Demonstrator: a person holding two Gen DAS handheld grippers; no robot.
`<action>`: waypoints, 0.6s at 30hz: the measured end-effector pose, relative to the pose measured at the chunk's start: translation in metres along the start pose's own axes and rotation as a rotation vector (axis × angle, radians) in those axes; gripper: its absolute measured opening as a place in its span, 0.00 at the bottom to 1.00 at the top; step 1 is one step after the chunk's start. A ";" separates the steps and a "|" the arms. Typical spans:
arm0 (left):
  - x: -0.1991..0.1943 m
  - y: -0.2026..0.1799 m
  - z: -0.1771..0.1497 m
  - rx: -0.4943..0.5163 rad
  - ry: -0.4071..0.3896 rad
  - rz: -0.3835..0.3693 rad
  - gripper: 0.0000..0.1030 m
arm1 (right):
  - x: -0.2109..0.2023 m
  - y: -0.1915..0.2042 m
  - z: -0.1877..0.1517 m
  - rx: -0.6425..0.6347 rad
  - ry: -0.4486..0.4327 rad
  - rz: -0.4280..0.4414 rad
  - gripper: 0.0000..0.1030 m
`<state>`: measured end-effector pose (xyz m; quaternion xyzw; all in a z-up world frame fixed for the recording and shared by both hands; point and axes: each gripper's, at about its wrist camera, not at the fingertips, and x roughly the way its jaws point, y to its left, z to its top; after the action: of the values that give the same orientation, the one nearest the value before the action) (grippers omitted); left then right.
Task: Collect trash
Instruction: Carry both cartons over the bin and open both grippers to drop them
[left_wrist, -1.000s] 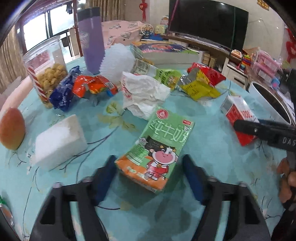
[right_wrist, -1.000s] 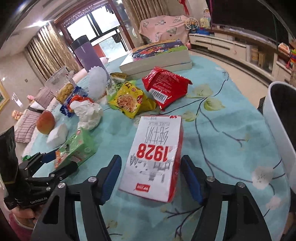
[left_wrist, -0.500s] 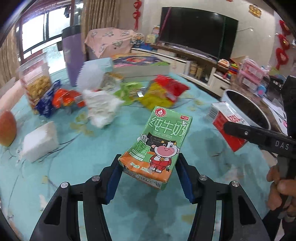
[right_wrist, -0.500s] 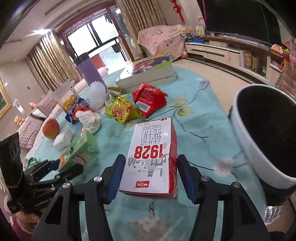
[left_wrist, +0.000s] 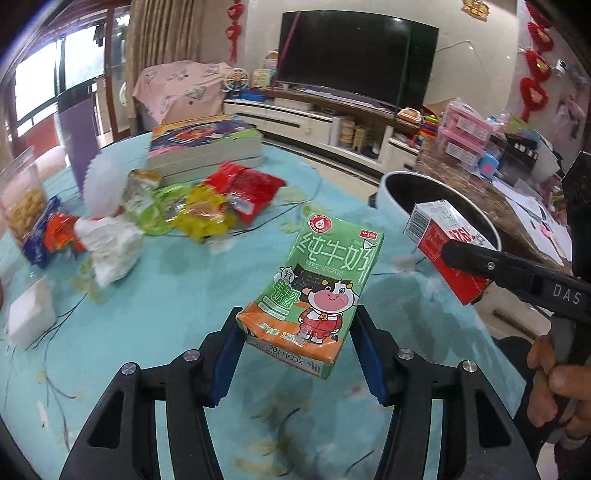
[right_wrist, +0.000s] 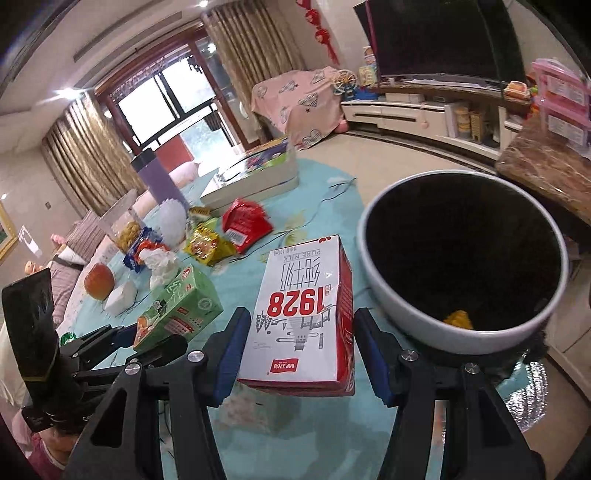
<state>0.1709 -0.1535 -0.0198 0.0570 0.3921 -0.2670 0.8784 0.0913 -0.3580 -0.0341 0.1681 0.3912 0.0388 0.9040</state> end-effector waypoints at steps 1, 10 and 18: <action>0.002 -0.004 0.002 0.007 0.000 -0.004 0.54 | -0.003 -0.004 0.001 0.005 -0.005 -0.005 0.57; 0.018 -0.031 0.019 0.057 0.002 -0.034 0.54 | -0.026 -0.037 0.007 0.053 -0.049 -0.047 0.57; 0.034 -0.054 0.036 0.095 0.007 -0.046 0.54 | -0.038 -0.066 0.016 0.089 -0.075 -0.084 0.57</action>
<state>0.1859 -0.2247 -0.0141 0.0908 0.3835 -0.3051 0.8670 0.0727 -0.4319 -0.0192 0.1929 0.3652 -0.0230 0.9104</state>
